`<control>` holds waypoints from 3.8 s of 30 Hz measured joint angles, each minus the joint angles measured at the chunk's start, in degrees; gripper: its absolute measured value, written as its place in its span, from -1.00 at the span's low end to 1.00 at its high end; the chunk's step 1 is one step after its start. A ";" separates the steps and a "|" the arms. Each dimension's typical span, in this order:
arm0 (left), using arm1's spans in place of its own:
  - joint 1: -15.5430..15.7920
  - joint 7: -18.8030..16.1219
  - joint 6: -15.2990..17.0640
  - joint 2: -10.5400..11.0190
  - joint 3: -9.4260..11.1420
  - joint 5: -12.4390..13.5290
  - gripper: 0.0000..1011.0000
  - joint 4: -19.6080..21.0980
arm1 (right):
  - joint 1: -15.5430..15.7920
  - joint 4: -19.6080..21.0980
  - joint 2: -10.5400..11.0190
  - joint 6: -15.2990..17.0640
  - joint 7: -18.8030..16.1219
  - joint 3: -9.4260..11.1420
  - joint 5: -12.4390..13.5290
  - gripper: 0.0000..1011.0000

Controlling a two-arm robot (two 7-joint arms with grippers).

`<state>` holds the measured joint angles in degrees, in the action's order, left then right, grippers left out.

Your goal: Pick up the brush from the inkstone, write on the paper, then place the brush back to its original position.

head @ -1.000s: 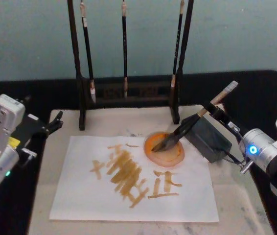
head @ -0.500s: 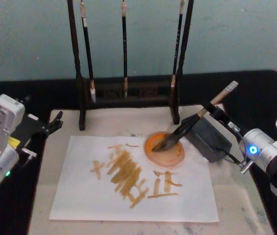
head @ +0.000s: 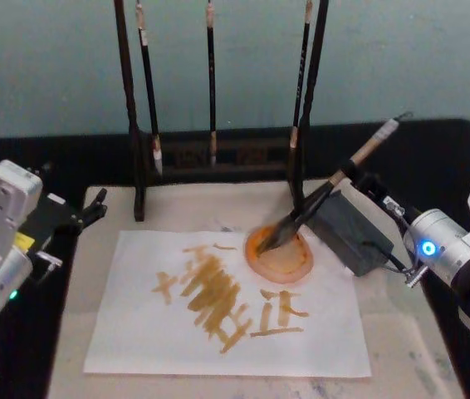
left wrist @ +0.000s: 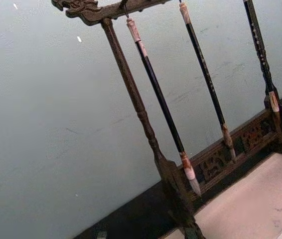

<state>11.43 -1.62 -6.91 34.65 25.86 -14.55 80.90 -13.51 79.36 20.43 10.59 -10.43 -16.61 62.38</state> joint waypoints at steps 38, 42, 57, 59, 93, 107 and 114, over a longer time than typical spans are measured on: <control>0.00 0.00 0.00 0.00 0.00 0.00 1.00 0.00 | -3.34 6.44 4.54 -19.53 -6.29 -12.69 -38.01 -0.67; 0.00 0.00 0.00 0.00 0.00 0.00 1.00 0.00 | -4.65 4.39 3.30 -20.42 -7.54 -13.44 -39.64 -0.67; 0.00 0.00 0.00 0.00 0.00 0.00 1.00 0.00 | -6.39 0.28 -0.04 -21.27 -10.78 -13.94 -41.68 -0.67; 0.00 0.00 0.00 0.00 0.00 0.00 1.00 0.00 | -6.38 0.05 -0.27 -21.23 -10.98 -13.91 -41.83 -0.67; 0.00 0.00 0.00 0.00 0.00 0.00 1.00 0.00 | -5.19 -1.12 -3.42 -20.04 -13.56 -10.84 -45.73 -0.67; 0.00 0.00 0.00 0.00 0.00 0.00 1.00 0.00 | -4.35 -0.88 -4.25 -19.55 -14.54 -9.56 -47.16 -0.67; 0.00 0.00 0.00 0.00 0.00 0.00 1.00 0.00 | -3.96 -0.61 -4.45 -19.00 -15.01 -9.25 -47.63 -0.67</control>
<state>11.43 -1.62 -6.91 34.65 25.86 -14.55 80.90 -17.47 78.75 15.99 -8.40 -25.44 -25.86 14.74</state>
